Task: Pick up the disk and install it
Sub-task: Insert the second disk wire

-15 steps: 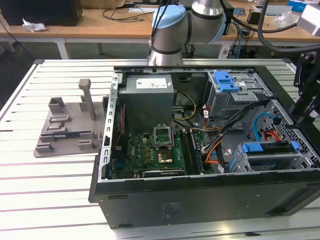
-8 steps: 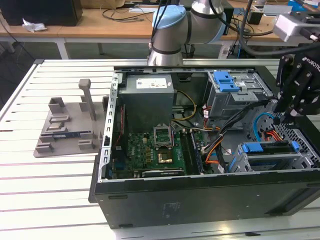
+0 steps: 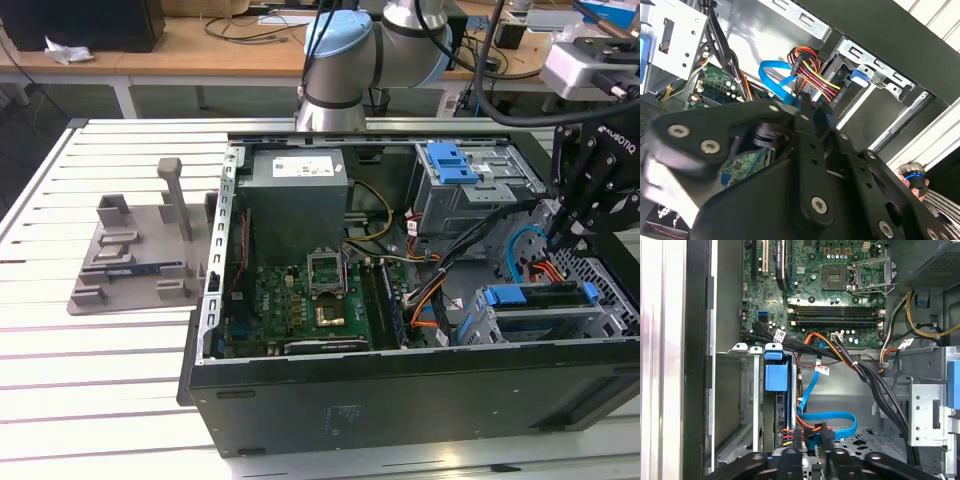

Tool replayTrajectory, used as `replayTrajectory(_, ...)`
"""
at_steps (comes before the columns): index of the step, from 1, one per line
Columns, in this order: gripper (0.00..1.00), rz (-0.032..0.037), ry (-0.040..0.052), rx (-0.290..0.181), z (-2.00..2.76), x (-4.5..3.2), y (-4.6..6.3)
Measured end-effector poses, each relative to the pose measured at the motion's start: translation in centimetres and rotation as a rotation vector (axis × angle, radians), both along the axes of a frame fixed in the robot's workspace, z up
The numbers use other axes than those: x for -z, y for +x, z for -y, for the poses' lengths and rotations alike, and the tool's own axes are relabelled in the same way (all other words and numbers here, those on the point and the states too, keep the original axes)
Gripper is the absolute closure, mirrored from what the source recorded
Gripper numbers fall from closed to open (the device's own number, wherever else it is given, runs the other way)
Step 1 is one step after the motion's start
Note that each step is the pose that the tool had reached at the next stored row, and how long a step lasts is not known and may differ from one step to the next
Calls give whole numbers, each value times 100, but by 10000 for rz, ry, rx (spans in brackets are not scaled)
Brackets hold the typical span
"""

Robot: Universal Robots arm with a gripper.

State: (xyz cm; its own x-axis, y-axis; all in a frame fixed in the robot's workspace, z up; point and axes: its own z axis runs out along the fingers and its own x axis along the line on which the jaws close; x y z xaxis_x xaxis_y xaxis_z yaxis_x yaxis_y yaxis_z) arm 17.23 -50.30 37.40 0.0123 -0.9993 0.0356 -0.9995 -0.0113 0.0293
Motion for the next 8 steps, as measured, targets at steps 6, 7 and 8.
replayTrajectory(6,84,0,-9,0,123,25,-25)
replayTrajectory(7,84,0,-9,-1,156,54,-32)
replayTrajectory(8,84,0,-9,-1,177,72,-37)
